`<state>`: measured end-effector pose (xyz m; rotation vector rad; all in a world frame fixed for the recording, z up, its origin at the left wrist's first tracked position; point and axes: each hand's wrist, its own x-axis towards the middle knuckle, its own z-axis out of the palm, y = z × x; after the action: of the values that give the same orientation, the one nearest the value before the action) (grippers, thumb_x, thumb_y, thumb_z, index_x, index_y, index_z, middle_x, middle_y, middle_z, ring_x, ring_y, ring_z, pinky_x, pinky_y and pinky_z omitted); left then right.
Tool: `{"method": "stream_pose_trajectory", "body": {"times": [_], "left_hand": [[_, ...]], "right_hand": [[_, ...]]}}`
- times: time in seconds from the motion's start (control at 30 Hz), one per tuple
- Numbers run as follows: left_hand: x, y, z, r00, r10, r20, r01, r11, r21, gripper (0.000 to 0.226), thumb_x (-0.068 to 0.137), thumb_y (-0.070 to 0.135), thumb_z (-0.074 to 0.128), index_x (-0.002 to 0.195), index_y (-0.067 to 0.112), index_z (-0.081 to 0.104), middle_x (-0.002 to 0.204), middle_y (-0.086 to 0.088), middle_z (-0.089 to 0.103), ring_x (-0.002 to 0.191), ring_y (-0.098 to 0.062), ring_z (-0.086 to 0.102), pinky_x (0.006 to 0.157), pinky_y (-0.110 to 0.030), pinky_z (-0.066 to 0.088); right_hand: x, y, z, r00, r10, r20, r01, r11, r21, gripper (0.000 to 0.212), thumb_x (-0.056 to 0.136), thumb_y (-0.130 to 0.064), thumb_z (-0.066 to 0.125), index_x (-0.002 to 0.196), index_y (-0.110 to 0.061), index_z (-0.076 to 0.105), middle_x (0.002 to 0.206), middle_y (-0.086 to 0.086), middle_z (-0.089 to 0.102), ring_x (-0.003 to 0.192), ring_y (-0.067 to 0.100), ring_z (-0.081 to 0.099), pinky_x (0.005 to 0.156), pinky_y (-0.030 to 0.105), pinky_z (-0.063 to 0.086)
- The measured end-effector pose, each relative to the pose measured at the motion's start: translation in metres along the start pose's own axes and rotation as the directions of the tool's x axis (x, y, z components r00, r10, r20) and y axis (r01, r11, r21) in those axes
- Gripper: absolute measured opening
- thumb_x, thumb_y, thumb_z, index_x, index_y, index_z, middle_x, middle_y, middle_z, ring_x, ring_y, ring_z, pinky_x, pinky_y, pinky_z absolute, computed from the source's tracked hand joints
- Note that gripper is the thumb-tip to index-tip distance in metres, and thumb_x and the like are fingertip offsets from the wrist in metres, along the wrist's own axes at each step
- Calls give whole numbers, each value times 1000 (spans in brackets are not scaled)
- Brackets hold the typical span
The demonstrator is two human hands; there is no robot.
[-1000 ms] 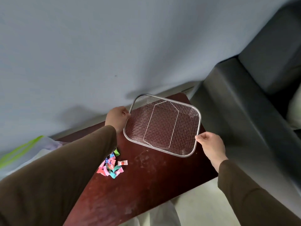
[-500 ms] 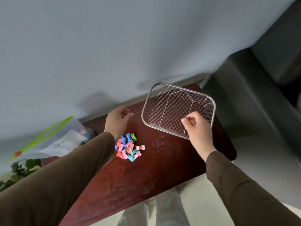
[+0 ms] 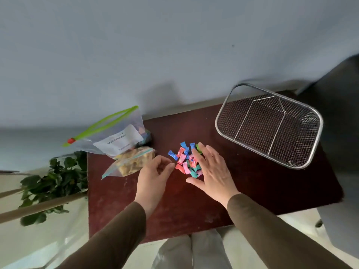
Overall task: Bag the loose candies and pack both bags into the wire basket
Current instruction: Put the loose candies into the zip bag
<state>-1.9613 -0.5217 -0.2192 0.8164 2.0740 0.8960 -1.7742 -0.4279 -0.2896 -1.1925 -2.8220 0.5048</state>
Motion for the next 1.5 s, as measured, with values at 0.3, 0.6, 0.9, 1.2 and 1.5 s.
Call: {"method": "stream_pose_trajectory", "body": {"times": [0.3, 0.6, 0.9, 1.2, 1.5], "left_hand": [[-3, -24, 4, 999, -34, -35, 31, 996, -83, 14, 94, 24, 73, 81, 29, 71, 66, 15, 65, 61, -2, 52, 62, -23, 45], [-3, -32, 1, 999, -36, -21, 34, 996, -81, 15, 96, 23, 72, 81, 27, 71, 64, 14, 62, 60, -2, 50, 59, -18, 42], [2, -26, -1, 1000, -6, -9, 5, 998, -56, 17, 95, 22, 71, 79, 28, 71, 65, 14, 63, 61, -2, 50, 61, -21, 44], [-7, -8, -17, 1000, 6, -1, -6, 996, -83, 13, 96, 25, 71, 83, 27, 71, 75, 1, 67, 64, -4, 51, 64, -28, 48], [-10, 29, -104, 980, 99, -171, -120, 986, -117, 14, 95, 22, 73, 83, 28, 72, 72, 17, 69, 64, -3, 58, 63, -26, 49]], "right_hand": [[42, 0, 28, 982, -187, -17, 180, 964, -198, 98, 84, -83, 39, 157, -19, 32, 157, 12, 41, 125, 32, 50, 94, 46, 43], [41, 2, 36, 934, -313, -175, 265, 931, -251, 38, 102, -51, 45, 113, -21, 65, 97, 2, 60, 76, 20, 57, 44, 33, 45], [43, 6, 35, 919, -308, -244, 258, 941, -217, 19, 103, -33, 53, 102, -21, 68, 76, -3, 53, 51, 13, 50, 33, 28, 38], [33, -3, -3, 969, -174, -174, 183, 982, 38, 24, 102, -38, 51, 105, -23, 69, 79, -6, 55, 48, 14, 57, 41, 28, 51], [54, -129, -81, 978, 185, -92, -36, 589, 807, 26, 102, -42, 53, 113, -31, 73, 96, -13, 73, 91, 9, 70, 70, 32, 57]]}}
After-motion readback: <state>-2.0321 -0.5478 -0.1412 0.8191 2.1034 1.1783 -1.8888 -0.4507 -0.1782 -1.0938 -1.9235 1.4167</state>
